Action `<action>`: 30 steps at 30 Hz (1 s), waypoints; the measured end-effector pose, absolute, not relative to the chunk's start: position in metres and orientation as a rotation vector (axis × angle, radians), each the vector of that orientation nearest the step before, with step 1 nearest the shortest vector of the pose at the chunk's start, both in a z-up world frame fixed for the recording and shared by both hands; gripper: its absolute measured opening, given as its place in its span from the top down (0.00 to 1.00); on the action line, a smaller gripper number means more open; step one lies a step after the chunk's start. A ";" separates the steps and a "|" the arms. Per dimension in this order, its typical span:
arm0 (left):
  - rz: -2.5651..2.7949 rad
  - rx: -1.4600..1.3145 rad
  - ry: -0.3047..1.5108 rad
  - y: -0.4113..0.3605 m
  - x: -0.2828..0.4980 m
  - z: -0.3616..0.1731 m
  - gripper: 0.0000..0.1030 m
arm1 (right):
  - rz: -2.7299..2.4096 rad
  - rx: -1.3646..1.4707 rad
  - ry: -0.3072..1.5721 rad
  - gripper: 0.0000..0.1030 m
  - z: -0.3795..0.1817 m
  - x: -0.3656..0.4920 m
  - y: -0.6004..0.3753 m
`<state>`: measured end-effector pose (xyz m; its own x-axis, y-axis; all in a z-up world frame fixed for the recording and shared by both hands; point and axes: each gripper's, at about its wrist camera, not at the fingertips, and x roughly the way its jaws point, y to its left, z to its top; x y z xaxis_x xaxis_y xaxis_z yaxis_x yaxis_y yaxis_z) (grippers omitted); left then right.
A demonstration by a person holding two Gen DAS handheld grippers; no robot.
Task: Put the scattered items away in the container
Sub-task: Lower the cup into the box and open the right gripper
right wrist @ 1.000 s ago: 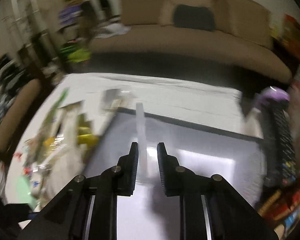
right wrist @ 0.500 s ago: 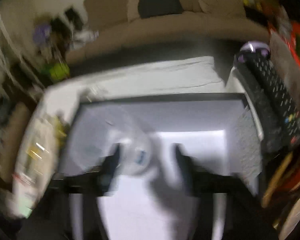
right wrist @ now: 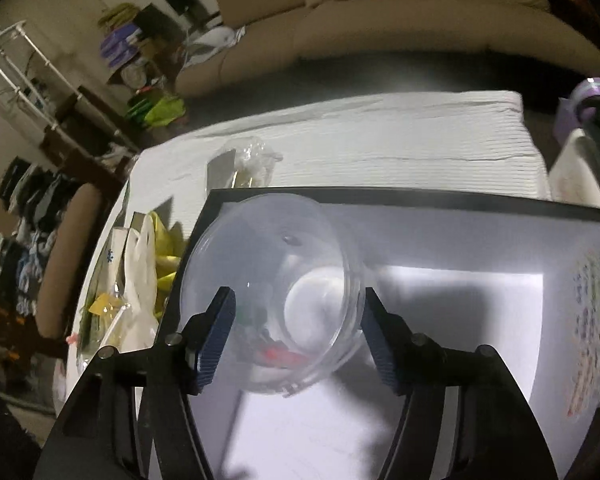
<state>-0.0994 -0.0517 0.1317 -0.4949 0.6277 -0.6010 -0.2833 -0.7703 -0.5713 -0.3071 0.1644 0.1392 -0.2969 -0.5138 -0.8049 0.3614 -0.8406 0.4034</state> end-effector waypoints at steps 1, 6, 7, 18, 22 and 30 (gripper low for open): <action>2.261 -1.140 -0.550 -0.052 -0.100 0.132 0.63 | -2.117 1.441 -0.236 0.35 0.135 -0.313 0.168; 2.243 -1.131 -0.569 -0.051 -0.099 0.132 0.63 | -1.962 1.553 -0.476 0.35 0.117 -0.336 0.183; 2.242 -1.133 -0.559 -0.050 -0.099 0.132 0.63 | -1.948 1.569 -0.502 0.35 0.116 -0.338 0.184; 2.241 -1.137 -0.532 -0.042 -0.098 0.131 0.63 | -2.152 1.485 -0.376 0.26 0.148 -0.314 0.190; 2.239 -1.124 -0.528 -0.042 -0.098 0.132 0.63 | -2.105 1.565 -0.303 0.39 0.133 -0.317 0.167; 2.290 -1.103 -0.487 -0.048 -0.095 0.140 0.53 | -2.207 1.507 -0.135 0.25 0.160 -0.294 0.165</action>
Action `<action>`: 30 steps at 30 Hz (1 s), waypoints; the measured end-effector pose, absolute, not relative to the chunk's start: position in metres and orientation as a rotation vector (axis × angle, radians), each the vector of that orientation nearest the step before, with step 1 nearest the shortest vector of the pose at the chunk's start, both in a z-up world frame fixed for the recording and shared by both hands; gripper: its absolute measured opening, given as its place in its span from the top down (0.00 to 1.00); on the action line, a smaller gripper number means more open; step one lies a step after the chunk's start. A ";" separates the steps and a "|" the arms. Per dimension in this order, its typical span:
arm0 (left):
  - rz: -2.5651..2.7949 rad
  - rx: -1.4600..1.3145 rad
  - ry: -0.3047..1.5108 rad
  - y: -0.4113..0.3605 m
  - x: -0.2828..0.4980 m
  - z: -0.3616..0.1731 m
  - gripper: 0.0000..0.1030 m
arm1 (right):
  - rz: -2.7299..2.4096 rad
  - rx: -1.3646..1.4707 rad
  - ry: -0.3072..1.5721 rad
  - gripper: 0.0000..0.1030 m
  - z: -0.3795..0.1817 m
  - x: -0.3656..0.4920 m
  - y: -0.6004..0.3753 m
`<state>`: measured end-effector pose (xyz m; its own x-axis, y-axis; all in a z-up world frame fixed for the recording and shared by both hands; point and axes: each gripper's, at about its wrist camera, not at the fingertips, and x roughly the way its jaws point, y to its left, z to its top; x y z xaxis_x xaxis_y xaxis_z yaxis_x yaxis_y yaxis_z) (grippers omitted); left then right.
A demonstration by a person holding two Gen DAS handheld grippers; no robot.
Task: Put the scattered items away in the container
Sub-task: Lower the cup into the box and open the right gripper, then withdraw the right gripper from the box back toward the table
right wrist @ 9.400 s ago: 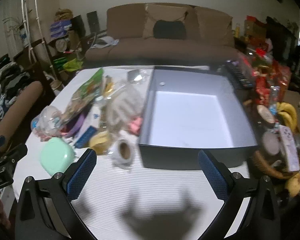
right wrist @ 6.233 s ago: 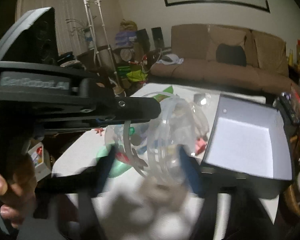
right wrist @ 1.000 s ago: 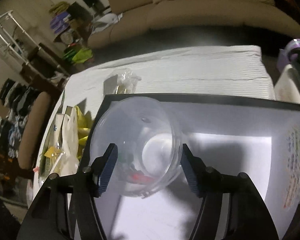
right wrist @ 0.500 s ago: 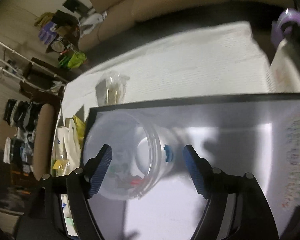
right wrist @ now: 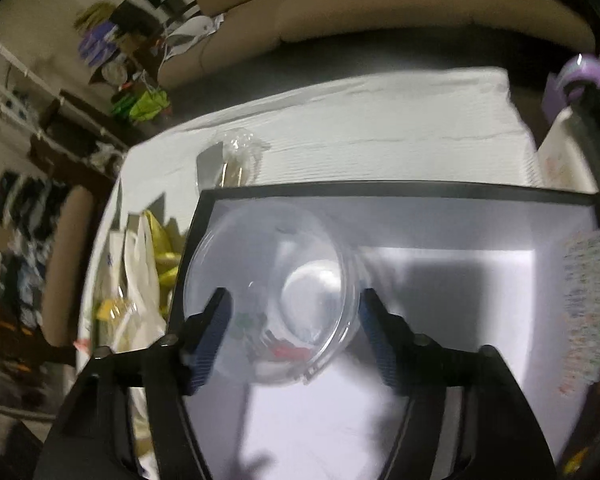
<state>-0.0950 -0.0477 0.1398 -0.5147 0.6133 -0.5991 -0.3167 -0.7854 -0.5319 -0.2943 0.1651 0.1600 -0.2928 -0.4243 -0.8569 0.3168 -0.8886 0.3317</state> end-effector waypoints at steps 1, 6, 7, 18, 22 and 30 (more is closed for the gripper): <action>2.306 -1.097 -0.472 -0.048 -0.093 0.142 0.49 | -2.234 1.484 -0.081 0.21 0.166 -0.284 0.166; 2.318 -1.071 -0.429 -0.041 -0.086 0.148 0.48 | -2.293 1.439 0.019 0.05 0.181 -0.253 0.174; 2.322 -1.068 -0.419 -0.038 -0.084 0.148 0.48 | -2.306 1.427 0.013 0.05 0.183 -0.249 0.177; 2.311 -1.063 -0.380 -0.029 -0.078 0.149 0.48 | -2.275 1.477 -0.296 0.07 0.143 -0.291 0.174; 2.306 -1.071 -0.383 -0.032 -0.084 0.148 0.48 | -2.215 1.486 -0.407 0.24 0.129 -0.311 0.175; 2.302 -1.081 -0.365 -0.028 -0.085 0.146 0.48 | -2.195 1.547 -0.348 0.19 0.132 -0.316 0.174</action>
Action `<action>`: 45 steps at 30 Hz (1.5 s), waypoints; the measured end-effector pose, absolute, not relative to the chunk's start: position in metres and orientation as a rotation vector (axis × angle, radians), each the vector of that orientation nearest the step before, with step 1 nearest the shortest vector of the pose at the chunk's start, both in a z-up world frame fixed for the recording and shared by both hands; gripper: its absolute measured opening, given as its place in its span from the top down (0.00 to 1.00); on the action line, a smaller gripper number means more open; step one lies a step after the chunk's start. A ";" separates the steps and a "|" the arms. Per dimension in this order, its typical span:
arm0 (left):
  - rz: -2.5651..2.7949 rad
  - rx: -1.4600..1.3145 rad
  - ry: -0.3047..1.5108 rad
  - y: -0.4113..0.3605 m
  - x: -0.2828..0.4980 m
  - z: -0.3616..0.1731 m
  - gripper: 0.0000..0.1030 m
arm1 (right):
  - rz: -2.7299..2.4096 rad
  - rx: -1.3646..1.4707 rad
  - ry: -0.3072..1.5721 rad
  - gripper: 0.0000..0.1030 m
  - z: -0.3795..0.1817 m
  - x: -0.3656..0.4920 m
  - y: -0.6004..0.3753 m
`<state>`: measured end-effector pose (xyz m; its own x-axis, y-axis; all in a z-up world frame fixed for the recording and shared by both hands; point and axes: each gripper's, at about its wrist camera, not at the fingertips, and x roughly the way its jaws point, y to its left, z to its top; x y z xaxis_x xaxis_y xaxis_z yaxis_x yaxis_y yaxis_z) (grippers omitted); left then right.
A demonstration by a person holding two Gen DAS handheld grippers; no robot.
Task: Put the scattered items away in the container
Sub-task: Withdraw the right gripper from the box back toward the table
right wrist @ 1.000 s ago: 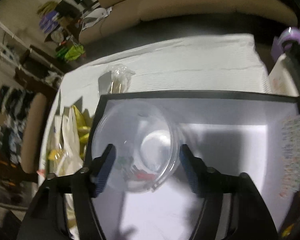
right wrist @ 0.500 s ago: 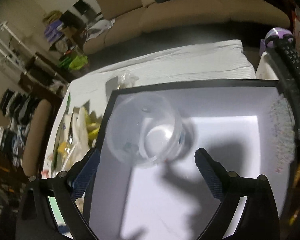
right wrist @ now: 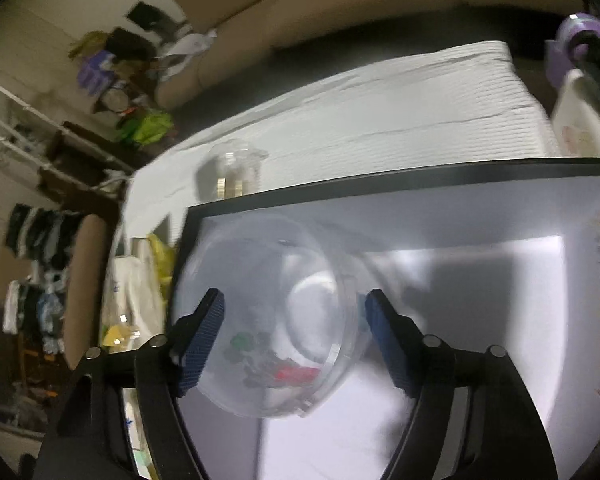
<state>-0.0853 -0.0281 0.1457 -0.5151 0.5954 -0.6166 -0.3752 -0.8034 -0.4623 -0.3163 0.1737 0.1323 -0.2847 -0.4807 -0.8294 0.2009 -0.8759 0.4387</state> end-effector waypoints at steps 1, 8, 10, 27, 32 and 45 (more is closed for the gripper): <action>2.304 -1.074 -0.362 -0.027 -0.084 0.147 0.48 | -2.215 1.555 -0.319 0.15 0.136 -0.313 0.178; 2.372 -1.061 -0.245 -0.013 -0.071 0.156 0.45 | -2.304 1.447 -0.081 0.06 0.182 -0.239 0.208; 2.386 -1.054 -0.246 -0.009 -0.065 0.158 0.45 | -2.347 1.393 0.048 0.06 0.196 -0.203 0.214; 2.513 -1.095 -0.082 0.033 -0.012 0.201 0.00 | -2.520 1.206 0.178 0.00 0.229 -0.063 0.252; 2.544 -1.108 -0.096 0.029 0.002 0.210 0.00 | -2.568 1.131 0.172 0.00 0.240 -0.034 0.258; 2.573 -1.111 -0.054 0.033 0.053 0.226 0.00 | -2.588 1.055 0.054 0.00 0.253 0.041 0.275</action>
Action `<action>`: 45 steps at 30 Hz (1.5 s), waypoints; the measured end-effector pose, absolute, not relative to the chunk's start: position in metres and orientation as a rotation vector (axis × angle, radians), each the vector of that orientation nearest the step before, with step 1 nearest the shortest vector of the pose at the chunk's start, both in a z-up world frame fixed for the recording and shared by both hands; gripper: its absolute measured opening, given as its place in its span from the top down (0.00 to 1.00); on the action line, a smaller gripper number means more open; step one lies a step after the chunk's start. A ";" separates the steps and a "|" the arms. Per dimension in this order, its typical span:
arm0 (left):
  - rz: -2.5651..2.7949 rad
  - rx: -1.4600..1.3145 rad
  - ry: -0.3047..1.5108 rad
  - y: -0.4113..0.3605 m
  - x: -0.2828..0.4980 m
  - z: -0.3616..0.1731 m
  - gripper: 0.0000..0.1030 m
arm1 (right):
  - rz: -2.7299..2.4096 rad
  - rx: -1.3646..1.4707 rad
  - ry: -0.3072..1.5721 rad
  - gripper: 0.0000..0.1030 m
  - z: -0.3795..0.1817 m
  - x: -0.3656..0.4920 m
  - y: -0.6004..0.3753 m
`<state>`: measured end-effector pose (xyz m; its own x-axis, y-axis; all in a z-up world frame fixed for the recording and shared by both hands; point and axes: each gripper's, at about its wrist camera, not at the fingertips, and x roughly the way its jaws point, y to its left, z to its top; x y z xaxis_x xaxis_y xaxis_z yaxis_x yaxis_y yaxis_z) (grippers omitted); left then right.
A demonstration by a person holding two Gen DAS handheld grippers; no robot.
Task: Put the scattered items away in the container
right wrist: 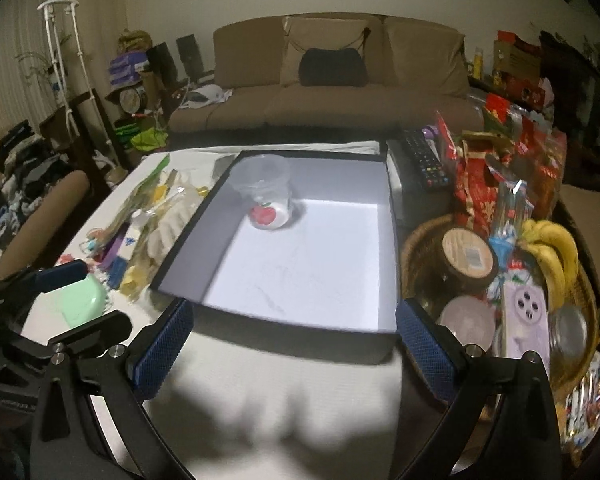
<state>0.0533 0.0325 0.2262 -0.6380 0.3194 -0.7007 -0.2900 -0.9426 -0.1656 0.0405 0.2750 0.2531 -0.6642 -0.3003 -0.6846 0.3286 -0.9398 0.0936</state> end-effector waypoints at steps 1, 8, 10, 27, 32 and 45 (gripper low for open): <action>2.576 -1.112 -0.057 0.030 0.058 0.225 0.00 | -2.580 1.048 0.043 0.00 0.253 0.047 0.275; 2.611 -1.132 -0.109 -0.028 0.089 0.206 0.00 | -2.533 1.005 0.017 0.00 0.249 0.087 0.256; 2.636 -1.140 -0.143 -0.057 0.097 0.199 0.00 | -2.509 0.997 0.011 0.00 0.246 0.096 0.246; 2.777 -1.215 -0.576 -0.255 0.085 0.158 0.00 | -2.300 0.986 0.050 0.00 0.212 0.101 0.129; 2.760 -1.180 -0.709 -0.267 0.059 0.144 0.00 | -2.259 1.000 0.065 0.00 0.190 0.100 0.107; 2.736 -1.130 -0.896 -0.289 -0.010 0.112 0.01 | -2.215 0.910 0.177 0.01 0.188 0.073 0.054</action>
<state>-0.0099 -0.2890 0.1122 -0.7321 0.2546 -0.6319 0.1684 -0.8311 -0.5300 0.0728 0.0538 0.1877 -0.4885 -0.5735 -0.6576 0.6707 -0.7289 0.1373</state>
